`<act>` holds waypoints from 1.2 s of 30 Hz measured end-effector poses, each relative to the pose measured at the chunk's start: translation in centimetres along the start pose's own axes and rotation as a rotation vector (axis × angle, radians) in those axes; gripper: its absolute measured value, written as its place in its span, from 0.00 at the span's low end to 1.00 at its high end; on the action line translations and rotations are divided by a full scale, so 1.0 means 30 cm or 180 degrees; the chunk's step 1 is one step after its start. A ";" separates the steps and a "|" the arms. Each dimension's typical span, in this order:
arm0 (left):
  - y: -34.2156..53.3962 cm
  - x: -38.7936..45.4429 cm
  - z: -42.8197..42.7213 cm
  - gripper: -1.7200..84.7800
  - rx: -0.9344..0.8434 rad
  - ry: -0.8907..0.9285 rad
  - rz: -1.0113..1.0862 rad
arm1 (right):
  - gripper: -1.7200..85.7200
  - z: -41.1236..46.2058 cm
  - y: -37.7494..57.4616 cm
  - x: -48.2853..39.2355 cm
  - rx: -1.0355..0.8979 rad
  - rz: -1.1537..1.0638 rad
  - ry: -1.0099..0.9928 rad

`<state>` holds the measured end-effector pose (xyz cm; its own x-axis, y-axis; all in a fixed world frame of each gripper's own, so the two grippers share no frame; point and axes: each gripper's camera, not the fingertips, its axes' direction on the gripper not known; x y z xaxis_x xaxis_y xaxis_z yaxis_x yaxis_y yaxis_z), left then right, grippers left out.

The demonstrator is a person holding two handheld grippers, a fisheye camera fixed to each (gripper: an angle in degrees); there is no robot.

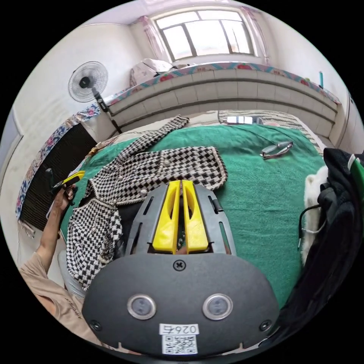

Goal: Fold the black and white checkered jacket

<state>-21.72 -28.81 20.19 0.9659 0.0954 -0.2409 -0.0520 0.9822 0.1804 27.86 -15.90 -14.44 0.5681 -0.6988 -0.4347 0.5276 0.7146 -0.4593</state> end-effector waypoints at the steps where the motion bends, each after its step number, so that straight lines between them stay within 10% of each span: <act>1: -0.047 -0.017 0.052 0.23 -0.0039 -0.0014 -0.0018 | 0.12 0.037 -0.056 0.012 -0.0004 0.0067 0.0019; 7: -0.229 -0.008 0.411 0.22 -0.1160 0.0411 0.0119 | 0.27 0.304 -0.247 -0.033 -0.0444 0.0300 -0.0299; 13: -0.249 0.045 0.447 0.09 -0.1073 0.0506 0.0409 | 0.05 0.312 -0.228 -0.396 -0.0508 -0.0682 0.0300; 22: -0.327 0.029 0.292 0.08 0.0332 0.0017 0.0387 | 0.05 -0.122 -0.324 -0.631 0.0723 -0.1276 0.0919; 27: -0.302 -0.151 0.386 0.08 0.0119 0.0431 -0.0322 | 0.10 0.132 -0.520 -0.600 -0.0350 -0.1091 0.0852; 36: -0.112 -0.139 0.217 0.01 0.0156 0.0351 0.0009 | 0.09 -0.035 -0.286 -0.655 -0.0197 -0.1336 0.0536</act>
<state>-23.91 -33.56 26.80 0.9318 0.1182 -0.3433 -0.0397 0.9731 0.2271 11.53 -8.33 -2.77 0.1999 -0.9266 -0.3185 0.6486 0.3688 -0.6658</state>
